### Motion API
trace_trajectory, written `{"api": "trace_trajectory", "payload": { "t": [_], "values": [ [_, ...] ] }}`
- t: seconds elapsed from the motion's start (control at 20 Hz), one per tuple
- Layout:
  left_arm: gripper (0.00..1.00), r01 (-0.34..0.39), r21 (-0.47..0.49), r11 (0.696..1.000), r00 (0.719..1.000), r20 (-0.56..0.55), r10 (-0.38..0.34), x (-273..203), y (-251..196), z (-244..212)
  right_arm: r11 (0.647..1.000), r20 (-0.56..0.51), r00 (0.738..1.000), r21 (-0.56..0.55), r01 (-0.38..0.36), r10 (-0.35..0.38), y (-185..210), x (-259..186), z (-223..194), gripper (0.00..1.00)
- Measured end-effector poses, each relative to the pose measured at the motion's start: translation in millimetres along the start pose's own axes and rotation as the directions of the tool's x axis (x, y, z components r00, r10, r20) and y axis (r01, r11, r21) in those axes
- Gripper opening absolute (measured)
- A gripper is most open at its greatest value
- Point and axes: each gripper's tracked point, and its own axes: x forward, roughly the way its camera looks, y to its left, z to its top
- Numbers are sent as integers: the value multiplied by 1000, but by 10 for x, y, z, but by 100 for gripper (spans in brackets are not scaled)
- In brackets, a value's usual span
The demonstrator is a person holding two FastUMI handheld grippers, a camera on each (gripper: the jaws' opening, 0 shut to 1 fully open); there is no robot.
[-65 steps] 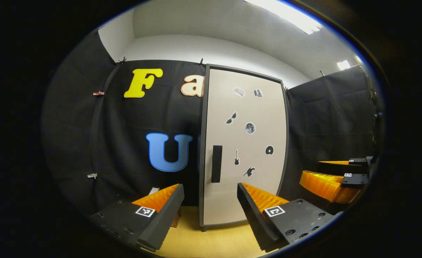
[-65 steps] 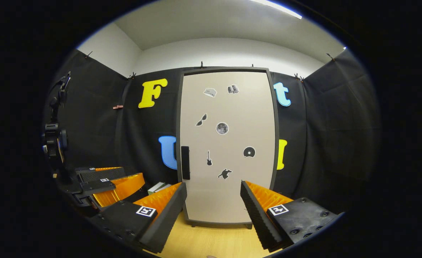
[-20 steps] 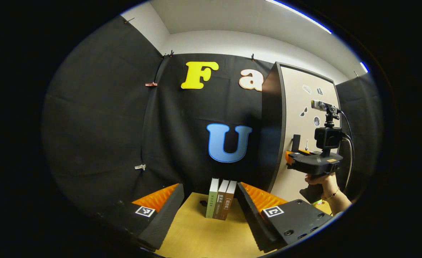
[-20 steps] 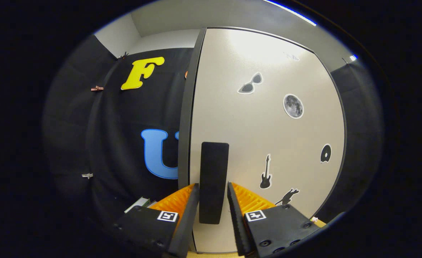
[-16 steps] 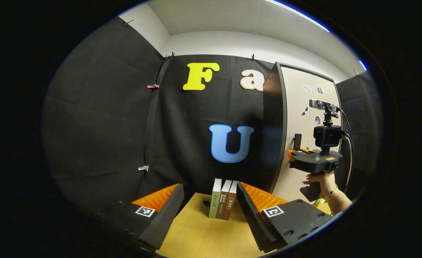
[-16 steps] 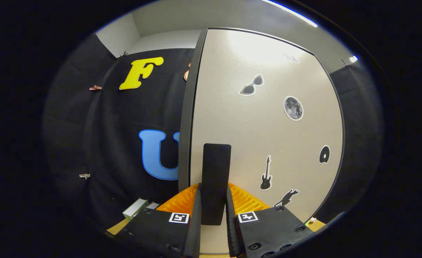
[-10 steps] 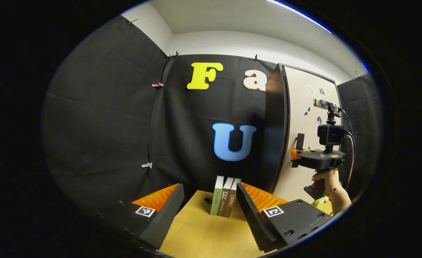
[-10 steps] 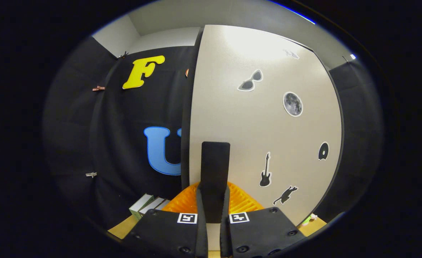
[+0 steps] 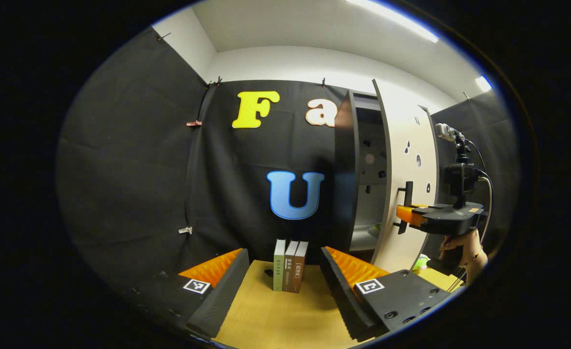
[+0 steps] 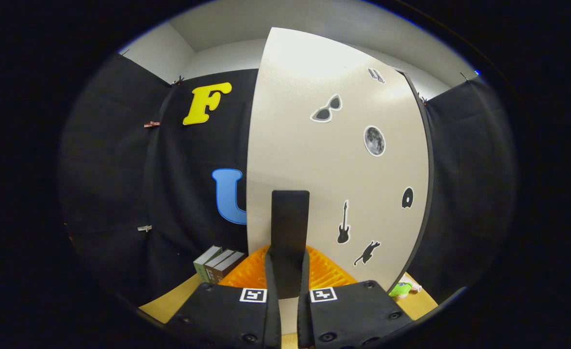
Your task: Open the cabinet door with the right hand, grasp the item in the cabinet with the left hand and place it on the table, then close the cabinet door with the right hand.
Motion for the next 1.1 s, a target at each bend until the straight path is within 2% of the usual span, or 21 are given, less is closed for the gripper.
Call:
{"api": "trace_trajectory", "payload": {
  "t": [0.1, 0.15, 0.2, 0.45, 0.55, 0.6, 0.85, 0.95, 1.0, 1.1],
  "values": [
    [93, 28, 6, 1000, 1000, 4, -28, -64, -111, 10, 1000, -6, 1000, -7, -1, 1, -47, -77, -3, 17],
    [90, 44, 6, 999, 999, 4, -44, -93, -156, 16, 1000, -8, 1000, -9, 0, 0, -63, -103, -3, 17],
    [93, 57, 6, 998, 998, 5, -57, -116, -196, 19, 1000, -10, 1000, -8, 0, 0, -86, -148, -5, 17],
    [94, 123, 18, 992, 992, 10, -123, -203, -419, 86, 1000, -14, 1000, 17, 12, -11, -228, -342, 11, 17],
    [90, 159, 24, 987, 987, 19, -159, -230, -552, 129, 1000, -15, 1000, 17, 23, -22, -290, -418, 25, 17],
    [93, 177, 27, 984, 984, 21, -178, -234, -630, 140, 999, -15, 1000, 17, 28, -28, -329, -452, 30, 17],
    [93, 305, -18, 952, 952, 6, -305, -226, -1125, 93, 997, -24, 998, 35, 63, -63, -524, -604, 34, 17],
    [96, 334, -28, 942, 943, 0, -334, -194, -1253, 96, 996, -25, 997, 54, 69, -67, -583, -645, 37, 16],
    [94, 343, -27, 939, 939, -1, -343, -168, -1307, 105, 996, -29, 997, 59, 72, -70, -619, -659, 35, 16],
    [94, 366, -22, 930, 931, -2, -366, -121, -1428, 105, 995, -28, 997, 53, 80, -78, -672, -699, 33, 16]
  ]
}}
